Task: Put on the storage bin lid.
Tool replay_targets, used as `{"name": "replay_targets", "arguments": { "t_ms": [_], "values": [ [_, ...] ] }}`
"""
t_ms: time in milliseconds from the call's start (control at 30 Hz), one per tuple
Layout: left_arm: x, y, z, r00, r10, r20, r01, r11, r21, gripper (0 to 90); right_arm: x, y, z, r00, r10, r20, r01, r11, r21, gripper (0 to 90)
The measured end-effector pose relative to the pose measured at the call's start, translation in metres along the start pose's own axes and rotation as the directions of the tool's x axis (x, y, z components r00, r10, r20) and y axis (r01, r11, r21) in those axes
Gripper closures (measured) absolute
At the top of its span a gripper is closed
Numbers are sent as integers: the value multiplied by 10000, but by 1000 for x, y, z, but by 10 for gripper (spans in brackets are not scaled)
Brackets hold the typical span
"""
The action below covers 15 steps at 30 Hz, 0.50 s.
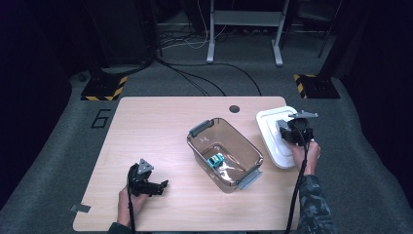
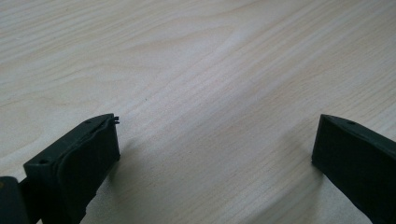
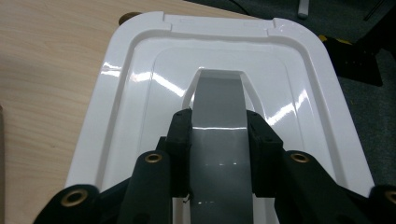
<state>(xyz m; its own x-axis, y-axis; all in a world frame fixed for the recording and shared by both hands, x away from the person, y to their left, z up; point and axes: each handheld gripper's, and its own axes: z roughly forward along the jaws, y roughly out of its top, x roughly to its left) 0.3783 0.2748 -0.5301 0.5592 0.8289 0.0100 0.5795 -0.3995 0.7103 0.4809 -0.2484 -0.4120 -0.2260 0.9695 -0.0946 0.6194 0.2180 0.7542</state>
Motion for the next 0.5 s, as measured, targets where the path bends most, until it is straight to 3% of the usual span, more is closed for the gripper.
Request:
{"name": "replay_targets", "arguments": {
  "t_ms": [500],
  "values": [
    [0,0,0,10000,11,1,-11,10000,-2,2,1,19,-21,9996,-264,-59,262,9994,-203,664]
  ]
}}
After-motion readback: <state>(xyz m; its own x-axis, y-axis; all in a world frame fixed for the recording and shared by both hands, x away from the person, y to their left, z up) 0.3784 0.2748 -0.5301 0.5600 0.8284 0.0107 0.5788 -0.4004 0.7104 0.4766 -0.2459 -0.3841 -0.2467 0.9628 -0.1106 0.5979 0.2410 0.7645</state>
